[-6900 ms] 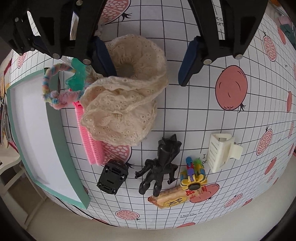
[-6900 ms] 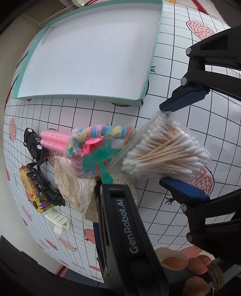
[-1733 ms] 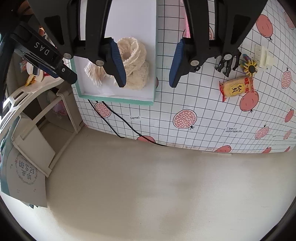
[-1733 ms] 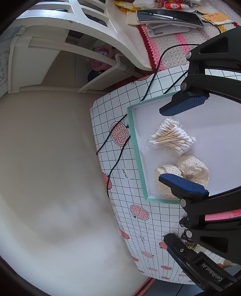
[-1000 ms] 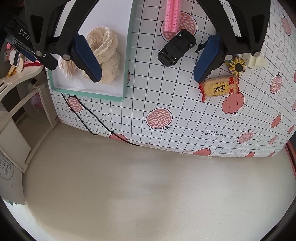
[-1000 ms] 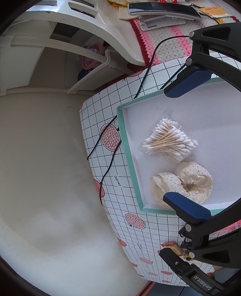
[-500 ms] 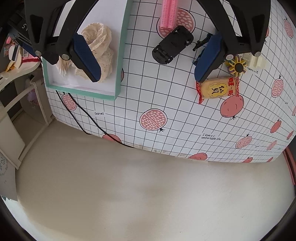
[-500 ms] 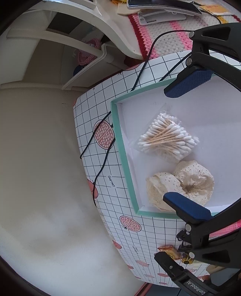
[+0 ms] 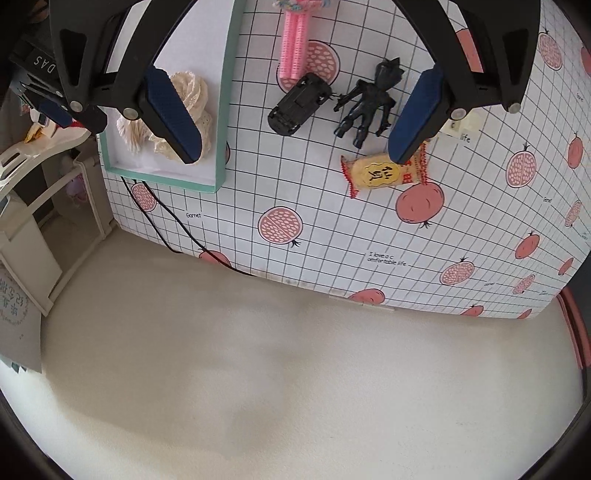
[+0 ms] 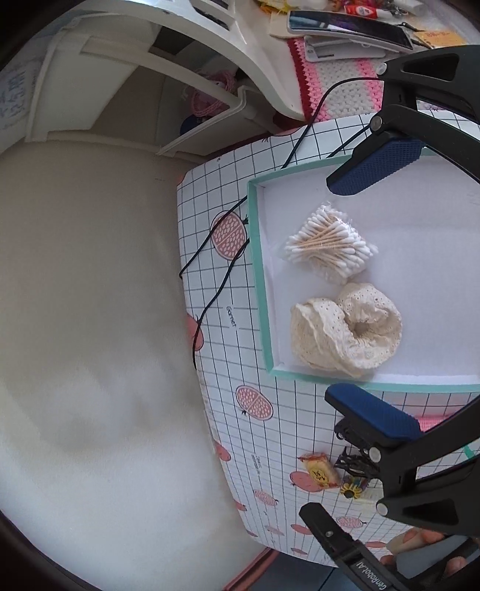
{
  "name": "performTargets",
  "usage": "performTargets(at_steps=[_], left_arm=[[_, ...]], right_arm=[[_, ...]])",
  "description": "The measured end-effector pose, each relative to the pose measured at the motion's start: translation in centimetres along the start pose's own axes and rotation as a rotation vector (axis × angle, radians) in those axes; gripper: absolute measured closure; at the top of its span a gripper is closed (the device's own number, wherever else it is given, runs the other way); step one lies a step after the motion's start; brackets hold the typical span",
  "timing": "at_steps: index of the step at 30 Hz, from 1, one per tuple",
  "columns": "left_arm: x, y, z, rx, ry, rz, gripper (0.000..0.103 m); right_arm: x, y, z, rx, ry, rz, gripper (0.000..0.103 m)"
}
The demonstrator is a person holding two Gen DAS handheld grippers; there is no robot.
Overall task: Organize objects
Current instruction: 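Withdraw both grippers from the tray toward the pink roller and fuzzy ring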
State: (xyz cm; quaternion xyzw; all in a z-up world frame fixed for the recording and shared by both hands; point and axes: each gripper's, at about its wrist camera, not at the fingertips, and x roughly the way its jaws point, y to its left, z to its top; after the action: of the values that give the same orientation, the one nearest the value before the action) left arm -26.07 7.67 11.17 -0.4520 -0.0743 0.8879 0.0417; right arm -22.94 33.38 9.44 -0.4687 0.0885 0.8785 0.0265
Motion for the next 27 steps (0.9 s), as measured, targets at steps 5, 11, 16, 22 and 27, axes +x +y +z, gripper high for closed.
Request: performTargets(at_steps=[5, 11, 16, 22, 27], left_arm=[[-2.6, 2.7, 0.3, -0.009, -0.005, 0.024, 0.002], [-4.4, 4.8, -1.6, -0.009, 0.012, 0.022, 0.002], [-4.9, 5.5, -4.4, 0.013, 0.040, 0.011, 0.002], [-5.5, 6.1, -6.8, 0.016, 0.043, 0.004, 0.002], [-5.1, 5.7, -9.0, 0.045, 0.094, -0.025, 0.002]], right_arm=[[-1.6, 3.0, -0.4, -0.082, 0.002, 0.058, 0.000], [-2.3, 5.6, -1.3, -0.137, 0.012, 0.076, 0.000], [-1.9, 6.4, -2.5, -0.138, 0.066, 0.119, 0.000], [-2.4, 7.6, -4.3, -0.189, 0.083, 0.137, 0.000], [-2.2, 7.6, -5.2, -0.186, 0.126, 0.184, 0.000]])
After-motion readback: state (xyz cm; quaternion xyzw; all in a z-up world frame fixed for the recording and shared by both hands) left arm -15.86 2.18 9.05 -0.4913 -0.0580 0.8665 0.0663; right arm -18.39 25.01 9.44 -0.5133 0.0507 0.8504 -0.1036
